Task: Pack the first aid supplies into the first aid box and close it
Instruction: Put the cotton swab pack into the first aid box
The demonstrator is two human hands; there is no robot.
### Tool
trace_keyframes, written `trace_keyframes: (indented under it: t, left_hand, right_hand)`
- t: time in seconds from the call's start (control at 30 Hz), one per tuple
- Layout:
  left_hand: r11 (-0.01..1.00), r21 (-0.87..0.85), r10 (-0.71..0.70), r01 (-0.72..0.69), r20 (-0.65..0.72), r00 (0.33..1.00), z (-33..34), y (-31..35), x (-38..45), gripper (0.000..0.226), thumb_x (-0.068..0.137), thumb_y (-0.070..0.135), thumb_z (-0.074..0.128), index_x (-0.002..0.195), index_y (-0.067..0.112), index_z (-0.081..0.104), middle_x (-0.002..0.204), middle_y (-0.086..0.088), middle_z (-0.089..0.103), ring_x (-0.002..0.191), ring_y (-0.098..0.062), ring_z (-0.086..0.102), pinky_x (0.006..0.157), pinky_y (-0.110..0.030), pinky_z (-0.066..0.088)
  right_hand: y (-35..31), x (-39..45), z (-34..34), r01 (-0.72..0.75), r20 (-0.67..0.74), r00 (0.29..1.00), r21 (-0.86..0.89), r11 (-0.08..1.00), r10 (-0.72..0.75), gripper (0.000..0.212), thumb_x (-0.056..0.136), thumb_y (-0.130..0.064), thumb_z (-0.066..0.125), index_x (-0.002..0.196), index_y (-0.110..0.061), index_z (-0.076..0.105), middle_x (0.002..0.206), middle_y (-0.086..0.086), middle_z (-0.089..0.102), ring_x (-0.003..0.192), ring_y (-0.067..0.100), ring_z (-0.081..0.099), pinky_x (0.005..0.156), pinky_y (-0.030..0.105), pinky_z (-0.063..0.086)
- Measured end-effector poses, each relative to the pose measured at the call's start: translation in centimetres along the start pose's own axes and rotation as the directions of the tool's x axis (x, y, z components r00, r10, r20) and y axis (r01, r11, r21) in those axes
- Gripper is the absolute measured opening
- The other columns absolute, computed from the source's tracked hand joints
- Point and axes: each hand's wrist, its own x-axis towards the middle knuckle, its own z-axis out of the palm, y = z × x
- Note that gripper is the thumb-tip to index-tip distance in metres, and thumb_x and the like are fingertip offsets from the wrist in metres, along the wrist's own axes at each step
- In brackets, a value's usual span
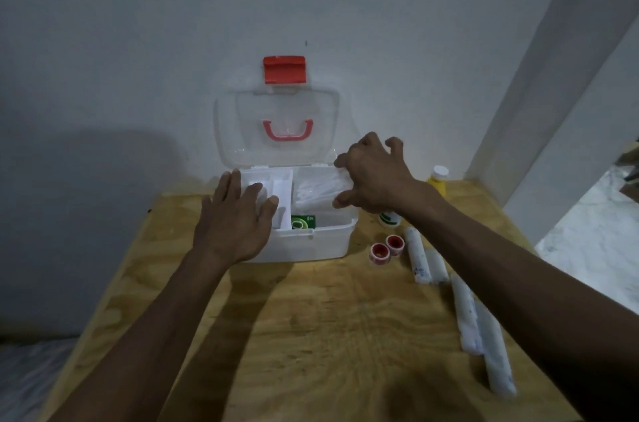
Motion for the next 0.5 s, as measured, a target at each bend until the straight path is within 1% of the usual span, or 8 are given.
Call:
trace_keyframes:
  t: [0.1, 0.2, 0.33, 0.5]
  left_hand:
    - [1.000, 0.005, -0.003, 0.003, 0.003, 1.000, 0.1, 0.0, 0.1, 0.062, 0.098, 0.056, 0.019, 0.147, 0.022, 0.036, 0.163, -0.010, 0.010, 0.151, -0.027, -0.001, 0.118, -0.056, 0.015]
    - [1.000, 0.007, 0.001, -0.001, 0.003, 1.000, 0.2, 0.0, 0.1, 0.070, 0.092, 0.061, 0.013, 0.147, 0.023, 0.036, 0.163, -0.010, 0.010, 0.151, -0.027, 0.000, 0.118, -0.057, 0.015]
    - [1.000, 0.004, 0.001, -0.001, -0.003, 1.000, 0.1, 0.0, 0.1, 0.073, 0.090, 0.061, 0.011, 0.146, 0.022, 0.036, 0.163, -0.010, 0.010, 0.151, -0.027, 0.000, 0.118, -0.057, 0.015]
    - [1.000, 0.001, -0.003, 0.003, -0.003, 1.000, 0.0, 0.1, 0.0, 0.076, 0.088, 0.062, 0.008, 0.147, 0.023, 0.035, 0.163, -0.010, 0.009, 0.151, -0.026, -0.001, 0.118, -0.057, 0.016]
  right_hand:
    - [-0.6, 0.7, 1.0, 0.009, 0.000, 1.000, -0.012, 1.000, -0.009, 0.056, 0.078, -0.053, 0.072, 0.119, -0.017, 0.061, 0.118, 0.003, 0.060, 0.121, 0.025, 0.038, 0.099, 0.048, 0.024]
    - [-1.0, 1.3, 2.0, 0.014, 0.000, 1.000, -0.008, 1.000, -0.014, 0.058, 0.077, -0.053, 0.073, 0.119, -0.016, 0.060, 0.117, 0.004, 0.061, 0.116, 0.024, 0.042, 0.095, 0.045, 0.027]
    - [-1.4, 1.7, 2.9, 0.015, 0.003, 1.000, 0.016, 1.000, -0.015, 0.059, 0.077, -0.053, 0.073, 0.121, -0.016, 0.059, 0.115, 0.003, 0.062, 0.111, 0.023, 0.049, 0.094, 0.043, 0.028]
    - [-2.0, 1.8, 3.4, 0.016, 0.008, 1.000, 0.053, 0.998, -0.016, 0.059, 0.076, -0.052, 0.074, 0.121, -0.017, 0.058, 0.114, 0.002, 0.064, 0.109, 0.022, 0.052, 0.094, 0.042, 0.027]
